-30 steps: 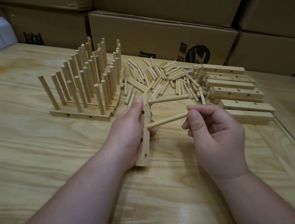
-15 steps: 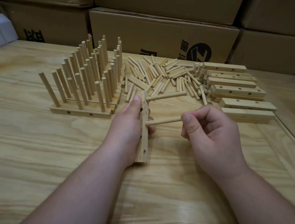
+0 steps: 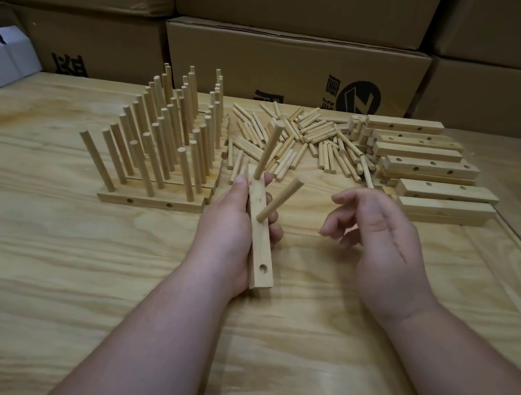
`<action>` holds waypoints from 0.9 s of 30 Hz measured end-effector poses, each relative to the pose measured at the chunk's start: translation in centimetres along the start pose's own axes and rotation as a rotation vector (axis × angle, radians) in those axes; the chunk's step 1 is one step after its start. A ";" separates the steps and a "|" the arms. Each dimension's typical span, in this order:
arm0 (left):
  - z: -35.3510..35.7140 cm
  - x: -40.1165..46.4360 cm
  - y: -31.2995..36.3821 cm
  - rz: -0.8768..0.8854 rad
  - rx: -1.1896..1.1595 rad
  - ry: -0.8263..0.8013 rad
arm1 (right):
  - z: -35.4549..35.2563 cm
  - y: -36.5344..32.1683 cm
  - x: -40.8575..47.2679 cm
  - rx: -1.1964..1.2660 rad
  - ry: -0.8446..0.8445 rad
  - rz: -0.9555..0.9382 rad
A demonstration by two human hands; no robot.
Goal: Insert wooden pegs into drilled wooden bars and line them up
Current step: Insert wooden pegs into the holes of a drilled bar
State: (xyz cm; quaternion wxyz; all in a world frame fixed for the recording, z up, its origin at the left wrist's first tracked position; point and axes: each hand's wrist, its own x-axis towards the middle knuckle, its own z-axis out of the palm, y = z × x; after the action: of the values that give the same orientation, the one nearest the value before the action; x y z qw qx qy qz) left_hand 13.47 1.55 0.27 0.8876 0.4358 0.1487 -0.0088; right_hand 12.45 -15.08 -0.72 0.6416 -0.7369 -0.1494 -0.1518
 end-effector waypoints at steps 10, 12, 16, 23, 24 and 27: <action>0.2 0.1 0.4 -0.058 -0.101 0.014 | 3.8 2.8 5.2 -1.048 -0.313 -0.064; 0.2 0.1 0.4 -0.062 -0.099 0.014 | 4.6 3.0 6.3 -1.053 -0.373 -0.064; 0.0 0.2 0.4 -0.066 -0.095 0.017 | 5.1 3.2 7.0 -1.053 -0.405 -0.086; 0.0 0.4 0.2 -0.058 -0.079 0.013 | 4.4 3.5 6.4 -1.014 -0.191 -0.079; -0.1 0.4 0.2 -0.055 -0.078 0.013 | 4.4 3.5 6.4 -1.027 -0.147 -0.053; -0.1 0.5 0.2 -0.046 -0.063 0.011 | 4.0 3.6 6.3 -1.028 -0.033 0.028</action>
State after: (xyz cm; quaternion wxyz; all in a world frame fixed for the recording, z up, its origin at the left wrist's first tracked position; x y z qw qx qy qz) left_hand 13.91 1.83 0.21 0.8996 0.4043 0.1637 -0.0219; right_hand 19.80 -11.44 -1.82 0.1960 -0.9613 -0.0557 -0.1855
